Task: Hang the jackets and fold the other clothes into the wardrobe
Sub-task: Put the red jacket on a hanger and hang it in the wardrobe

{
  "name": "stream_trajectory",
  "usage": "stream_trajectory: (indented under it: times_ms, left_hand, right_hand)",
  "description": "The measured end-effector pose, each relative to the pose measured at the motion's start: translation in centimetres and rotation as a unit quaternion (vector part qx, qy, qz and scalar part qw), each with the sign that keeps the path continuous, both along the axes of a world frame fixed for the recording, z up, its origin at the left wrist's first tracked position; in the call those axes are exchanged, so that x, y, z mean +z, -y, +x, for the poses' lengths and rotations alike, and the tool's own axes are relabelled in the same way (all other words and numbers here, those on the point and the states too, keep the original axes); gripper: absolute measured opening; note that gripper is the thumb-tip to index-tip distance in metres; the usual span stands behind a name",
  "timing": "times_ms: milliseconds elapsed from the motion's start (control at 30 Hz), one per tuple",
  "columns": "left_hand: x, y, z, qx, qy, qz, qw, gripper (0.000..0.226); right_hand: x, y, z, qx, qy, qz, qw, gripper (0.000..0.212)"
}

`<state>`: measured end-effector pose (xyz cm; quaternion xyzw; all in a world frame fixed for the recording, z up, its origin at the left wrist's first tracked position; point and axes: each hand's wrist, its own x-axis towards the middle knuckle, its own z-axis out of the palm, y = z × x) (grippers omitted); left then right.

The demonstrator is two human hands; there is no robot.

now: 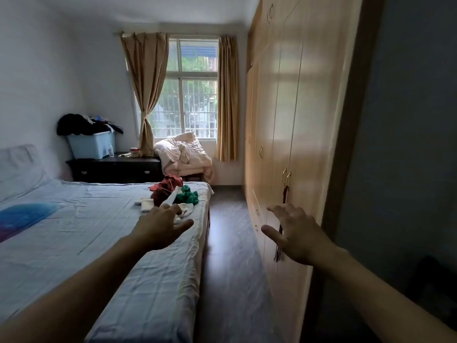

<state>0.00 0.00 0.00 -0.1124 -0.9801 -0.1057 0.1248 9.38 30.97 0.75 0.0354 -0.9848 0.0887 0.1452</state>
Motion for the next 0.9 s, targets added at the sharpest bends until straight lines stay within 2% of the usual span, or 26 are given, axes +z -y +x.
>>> stream_trajectory:
  times_ms: [100,333,533,700,900]
  left_hand:
    - [-0.8,0.0,-3.5,0.006,0.006,-0.014,1.0,0.063]
    - [-2.0,0.1,-14.6,-0.009,0.007,0.019,1.0,0.061]
    - [-2.1,1.0,-25.6,-0.015,0.001,0.045,0.999,0.057]
    - [-3.7,-0.5,-32.6,-0.013,0.019,0.041,0.999,0.057]
    - [-5.0,-2.6,-42.5,-0.012,0.015,0.032,0.999,0.054]
  right_hand:
    - [-0.6,-0.4,-3.5,-0.006,0.002,0.003,1.0,0.064]
    - [-0.1,0.1,-13.8,-0.014,0.033,0.045,0.998,0.066]
    - [1.1,0.5,-23.8,-0.022,0.025,0.022,0.999,0.065]
    - [0.3,0.2,-31.0,-0.035,0.004,0.096,0.995,0.063]
    - [-1.0,-1.6,-41.3,-0.024,0.008,0.071,0.997,0.065]
